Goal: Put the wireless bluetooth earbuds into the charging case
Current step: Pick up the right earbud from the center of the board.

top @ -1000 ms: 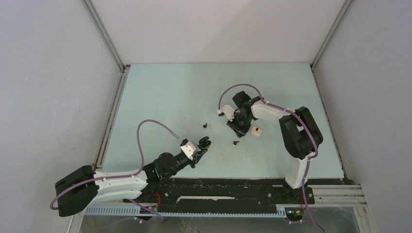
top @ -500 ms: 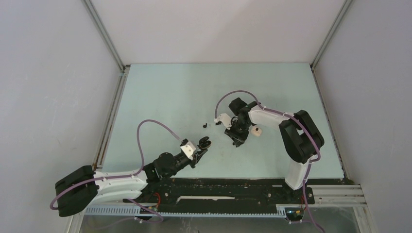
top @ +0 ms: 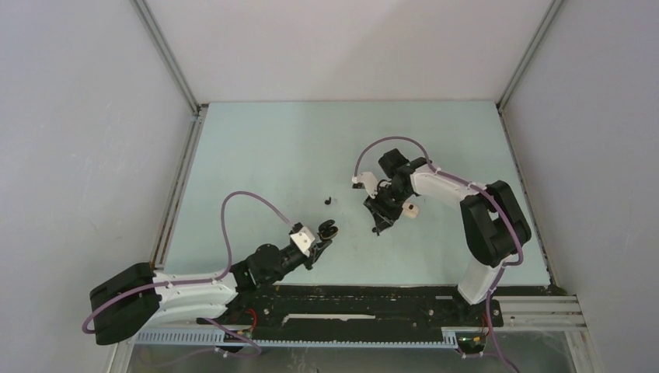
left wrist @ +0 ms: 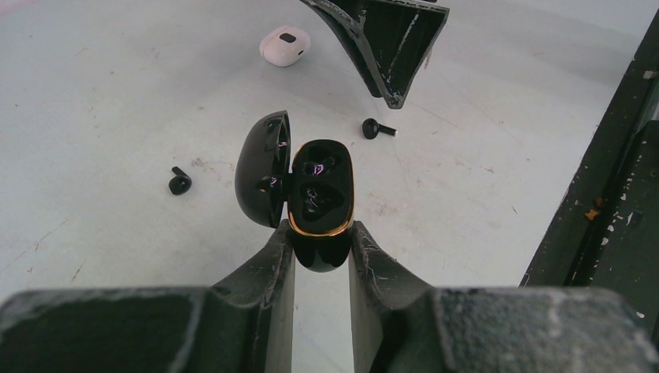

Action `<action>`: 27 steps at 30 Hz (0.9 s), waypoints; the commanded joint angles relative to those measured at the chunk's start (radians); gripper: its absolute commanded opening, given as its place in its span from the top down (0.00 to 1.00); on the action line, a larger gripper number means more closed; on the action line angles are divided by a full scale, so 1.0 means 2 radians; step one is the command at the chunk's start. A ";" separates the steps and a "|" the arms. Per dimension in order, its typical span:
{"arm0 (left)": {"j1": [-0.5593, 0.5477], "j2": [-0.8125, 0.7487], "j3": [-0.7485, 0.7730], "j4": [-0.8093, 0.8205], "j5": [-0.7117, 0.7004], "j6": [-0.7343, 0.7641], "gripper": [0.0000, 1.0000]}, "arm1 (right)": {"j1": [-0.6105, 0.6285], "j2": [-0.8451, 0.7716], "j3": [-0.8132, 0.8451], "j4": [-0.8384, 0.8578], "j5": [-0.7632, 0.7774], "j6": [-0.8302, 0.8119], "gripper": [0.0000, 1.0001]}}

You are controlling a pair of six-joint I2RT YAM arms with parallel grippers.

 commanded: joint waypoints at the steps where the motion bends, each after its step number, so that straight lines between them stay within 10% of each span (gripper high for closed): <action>1: 0.003 0.003 0.002 0.023 -0.011 0.004 1.00 | 0.009 0.005 0.011 0.009 -0.021 0.018 0.65; 27: 0.003 0.005 0.003 0.023 -0.011 0.004 1.00 | 0.031 0.063 0.040 0.023 0.037 0.044 0.66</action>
